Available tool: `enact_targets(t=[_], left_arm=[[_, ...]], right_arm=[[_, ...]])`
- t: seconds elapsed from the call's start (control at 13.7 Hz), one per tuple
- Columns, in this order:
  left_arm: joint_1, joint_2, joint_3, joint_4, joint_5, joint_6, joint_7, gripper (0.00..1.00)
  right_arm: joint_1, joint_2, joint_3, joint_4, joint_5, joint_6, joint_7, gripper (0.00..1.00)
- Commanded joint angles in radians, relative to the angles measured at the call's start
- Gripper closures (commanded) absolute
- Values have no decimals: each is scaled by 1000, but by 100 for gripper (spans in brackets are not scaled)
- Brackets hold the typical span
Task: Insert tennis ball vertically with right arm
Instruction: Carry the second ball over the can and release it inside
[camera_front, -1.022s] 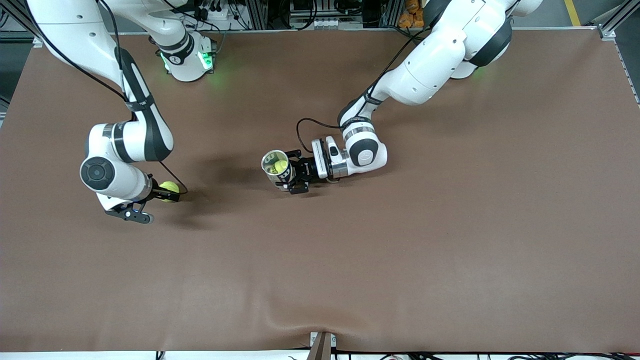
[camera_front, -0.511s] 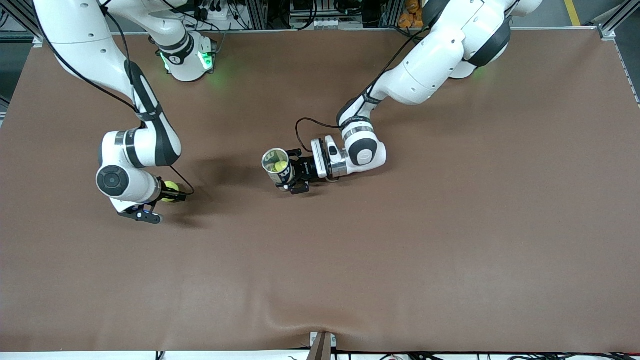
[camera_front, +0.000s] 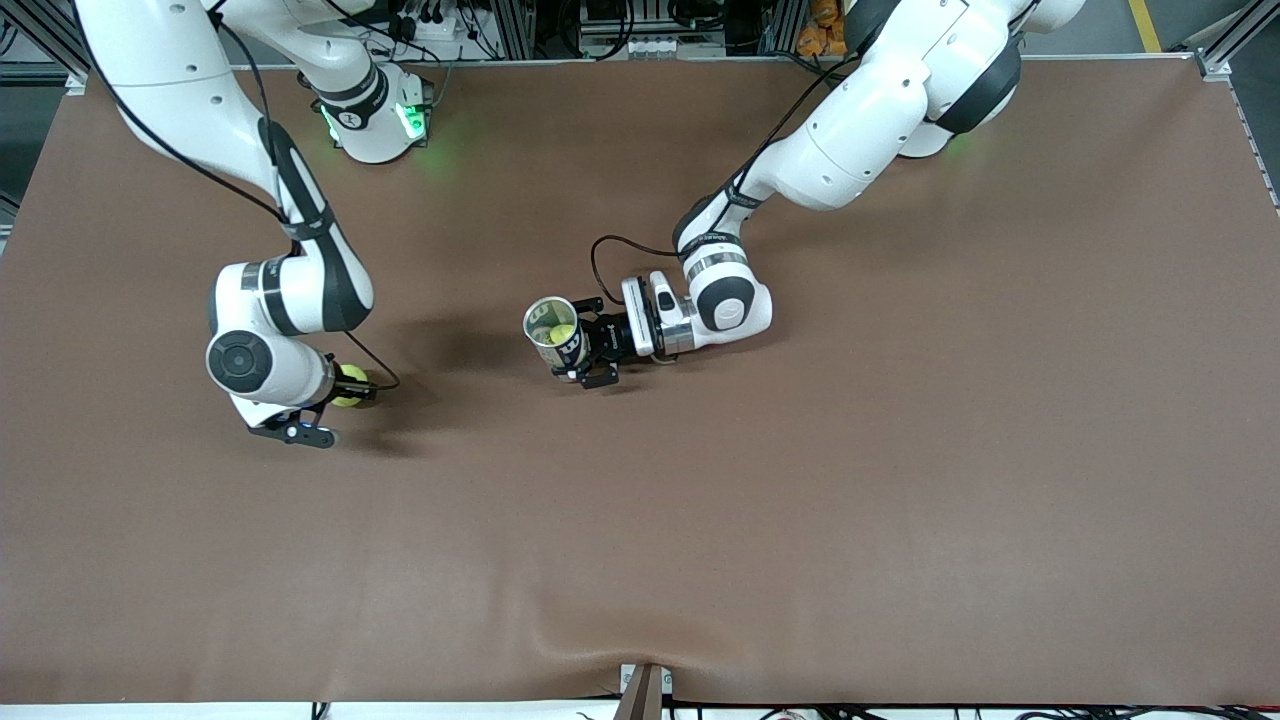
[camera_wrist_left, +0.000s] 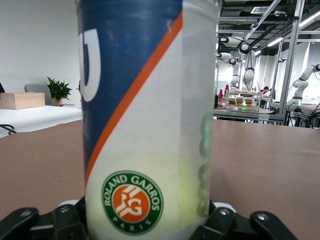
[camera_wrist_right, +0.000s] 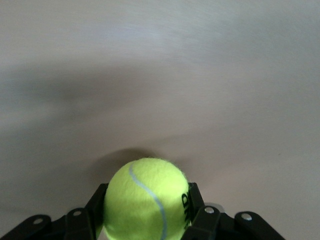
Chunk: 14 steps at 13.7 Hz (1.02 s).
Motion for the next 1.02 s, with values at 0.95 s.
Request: enact_targets(t=[0.95], left_arm=[[13,42,-27,-3,-92,-11,390,27]], right_arm=[[490,-52,6,554,211,-534,683,100]])
